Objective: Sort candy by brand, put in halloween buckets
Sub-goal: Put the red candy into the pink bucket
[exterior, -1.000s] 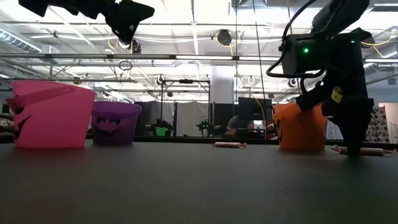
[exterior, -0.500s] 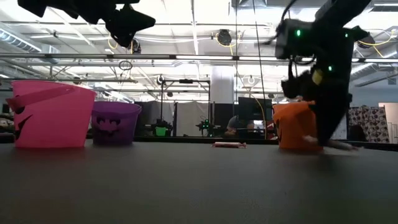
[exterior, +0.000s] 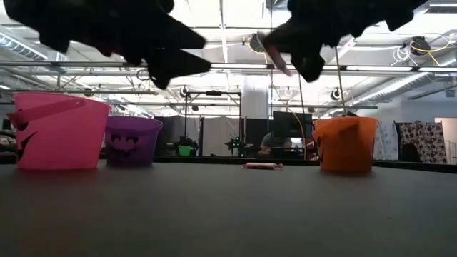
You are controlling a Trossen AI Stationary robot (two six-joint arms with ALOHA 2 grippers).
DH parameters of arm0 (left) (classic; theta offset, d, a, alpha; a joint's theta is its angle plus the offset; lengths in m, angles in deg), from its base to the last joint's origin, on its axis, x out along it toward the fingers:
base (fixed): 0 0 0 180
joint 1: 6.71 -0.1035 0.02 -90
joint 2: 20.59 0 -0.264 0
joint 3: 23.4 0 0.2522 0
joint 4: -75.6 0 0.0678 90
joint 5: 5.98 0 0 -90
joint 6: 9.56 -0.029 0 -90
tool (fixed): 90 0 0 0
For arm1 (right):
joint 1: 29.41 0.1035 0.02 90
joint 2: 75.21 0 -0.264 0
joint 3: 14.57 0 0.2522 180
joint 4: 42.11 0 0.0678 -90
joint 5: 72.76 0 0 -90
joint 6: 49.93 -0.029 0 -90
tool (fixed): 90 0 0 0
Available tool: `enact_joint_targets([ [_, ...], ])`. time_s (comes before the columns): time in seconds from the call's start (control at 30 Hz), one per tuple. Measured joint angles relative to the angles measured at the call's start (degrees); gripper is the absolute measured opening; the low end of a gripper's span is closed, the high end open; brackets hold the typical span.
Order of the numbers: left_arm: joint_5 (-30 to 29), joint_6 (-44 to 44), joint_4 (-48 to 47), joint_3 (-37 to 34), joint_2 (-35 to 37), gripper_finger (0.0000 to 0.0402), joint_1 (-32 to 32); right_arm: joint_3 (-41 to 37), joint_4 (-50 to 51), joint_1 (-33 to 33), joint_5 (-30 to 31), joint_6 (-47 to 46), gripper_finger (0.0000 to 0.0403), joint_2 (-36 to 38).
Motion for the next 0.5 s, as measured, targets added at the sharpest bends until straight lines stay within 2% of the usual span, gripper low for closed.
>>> enact_joint_targets([
  [0.17,-0.15,-2.55,18.42,-0.03,-9.62,0.0232,0.02,-0.04,-9.98,3.25,0.12,1.81,0.0033,-2.56],
  [0.3,-0.18,-4.07,30.14,-0.02,-14.69,0.0232,0.02,-0.04,-13.76,4.67,3.22,1.56,0.0033,-4.9],
  [0.4,-0.19,-4.4,35.17,0.35,-17.35,0.0232,0.0,-0.04,-15.44,5.06,4.86,1.62,0.0032,-6.27],
  [0.5,-0.19,-4.39,35.42,1.66,-18.95,0.0232,-0.03,-0.09,-16.47,5.1,7.24,1.79,0.0032,-7.39],
])
